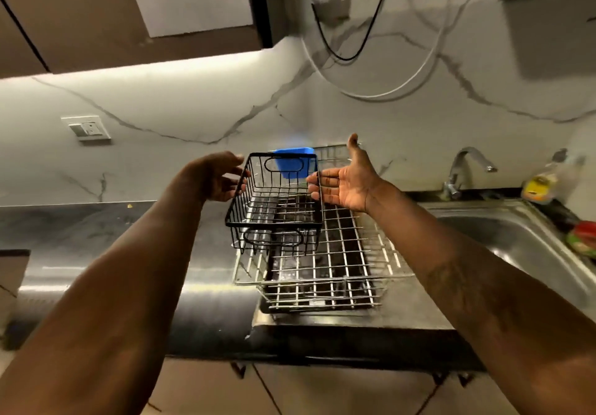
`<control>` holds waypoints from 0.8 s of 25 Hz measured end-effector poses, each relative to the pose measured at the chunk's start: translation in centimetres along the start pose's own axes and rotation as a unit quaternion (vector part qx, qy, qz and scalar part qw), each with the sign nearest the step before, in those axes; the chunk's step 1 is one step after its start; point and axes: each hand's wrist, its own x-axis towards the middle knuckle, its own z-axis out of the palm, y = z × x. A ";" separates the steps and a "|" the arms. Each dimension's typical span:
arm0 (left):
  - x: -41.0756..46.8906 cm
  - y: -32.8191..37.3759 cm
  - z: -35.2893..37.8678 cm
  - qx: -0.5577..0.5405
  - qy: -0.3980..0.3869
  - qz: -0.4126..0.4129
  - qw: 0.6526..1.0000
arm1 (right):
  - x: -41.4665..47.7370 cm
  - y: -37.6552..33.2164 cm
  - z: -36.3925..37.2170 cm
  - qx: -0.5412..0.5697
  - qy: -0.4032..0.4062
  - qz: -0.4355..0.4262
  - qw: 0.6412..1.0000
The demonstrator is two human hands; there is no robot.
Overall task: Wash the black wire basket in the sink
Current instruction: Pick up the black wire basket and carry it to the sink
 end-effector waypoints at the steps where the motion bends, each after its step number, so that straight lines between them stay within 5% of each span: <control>1: -0.5 0.4 2.0 -0.004 -0.005 0.002 1.000 | -1.1 -0.6 -1.5 0.002 0.006 -0.002 1.000; 20: 7.2 6.7 33.2 0.002 -0.132 -0.038 0.991 | -5.2 -6.9 -29.5 -0.049 0.204 0.007 0.978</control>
